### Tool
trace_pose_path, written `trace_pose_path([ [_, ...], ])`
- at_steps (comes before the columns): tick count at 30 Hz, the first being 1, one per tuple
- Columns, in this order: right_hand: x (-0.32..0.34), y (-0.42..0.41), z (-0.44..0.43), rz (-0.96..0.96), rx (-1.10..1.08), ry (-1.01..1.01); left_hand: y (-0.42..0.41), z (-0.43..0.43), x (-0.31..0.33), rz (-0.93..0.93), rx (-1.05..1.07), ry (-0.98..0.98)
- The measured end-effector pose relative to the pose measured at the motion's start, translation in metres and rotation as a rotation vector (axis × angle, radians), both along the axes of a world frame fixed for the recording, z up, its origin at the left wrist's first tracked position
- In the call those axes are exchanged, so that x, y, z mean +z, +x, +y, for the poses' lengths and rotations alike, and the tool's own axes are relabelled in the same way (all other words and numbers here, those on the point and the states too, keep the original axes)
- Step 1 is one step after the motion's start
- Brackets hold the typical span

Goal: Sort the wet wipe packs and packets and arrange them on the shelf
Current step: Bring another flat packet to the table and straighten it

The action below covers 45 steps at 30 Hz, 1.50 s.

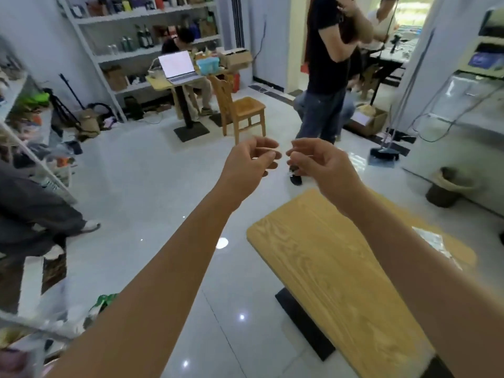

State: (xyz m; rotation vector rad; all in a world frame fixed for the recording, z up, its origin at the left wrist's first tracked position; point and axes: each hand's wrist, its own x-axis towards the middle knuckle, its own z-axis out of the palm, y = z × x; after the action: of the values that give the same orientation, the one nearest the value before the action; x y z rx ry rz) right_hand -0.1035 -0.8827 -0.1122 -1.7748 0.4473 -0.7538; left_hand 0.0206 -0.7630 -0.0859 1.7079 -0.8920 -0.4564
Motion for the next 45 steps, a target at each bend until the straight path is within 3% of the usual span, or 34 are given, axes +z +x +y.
trace_pose_path([
  [5,-0.066,-0.097,-0.080,-0.020,-0.202,0.202,-0.081,-0.109,-0.069,0.159,-0.132,0.126],
  [14,-0.154,-0.221,-0.201,0.010,-0.426,0.418,-0.192,-0.270,-0.162,0.237,-0.260,0.308],
  [23,-0.242,-0.306,-0.313,0.325,-0.735,0.587,-0.229,-0.357,-0.257,0.405,-0.126,0.588],
  [28,-0.288,-0.310,-0.350,0.552,-0.686,0.609,-0.227,-0.387,-0.304,0.406,-0.049,0.731],
  [32,-0.326,-0.295,-0.374,0.749,-0.606,0.511,-0.225,-0.408,-0.339,0.449,0.008,0.812],
  [38,-0.384,-0.269,-0.415,1.278,-0.531,0.239,-0.221,-0.438,-0.397,0.520,-0.008,0.859],
  [42,-0.391,-0.229,-0.421,1.270,-0.408,0.185,-0.217,-0.446,-0.411,0.643,0.014,0.790],
  [45,-0.385,-0.209,-0.410,1.019,-0.294,0.376,-0.208,-0.438,-0.412,0.774,-0.013,0.653],
])
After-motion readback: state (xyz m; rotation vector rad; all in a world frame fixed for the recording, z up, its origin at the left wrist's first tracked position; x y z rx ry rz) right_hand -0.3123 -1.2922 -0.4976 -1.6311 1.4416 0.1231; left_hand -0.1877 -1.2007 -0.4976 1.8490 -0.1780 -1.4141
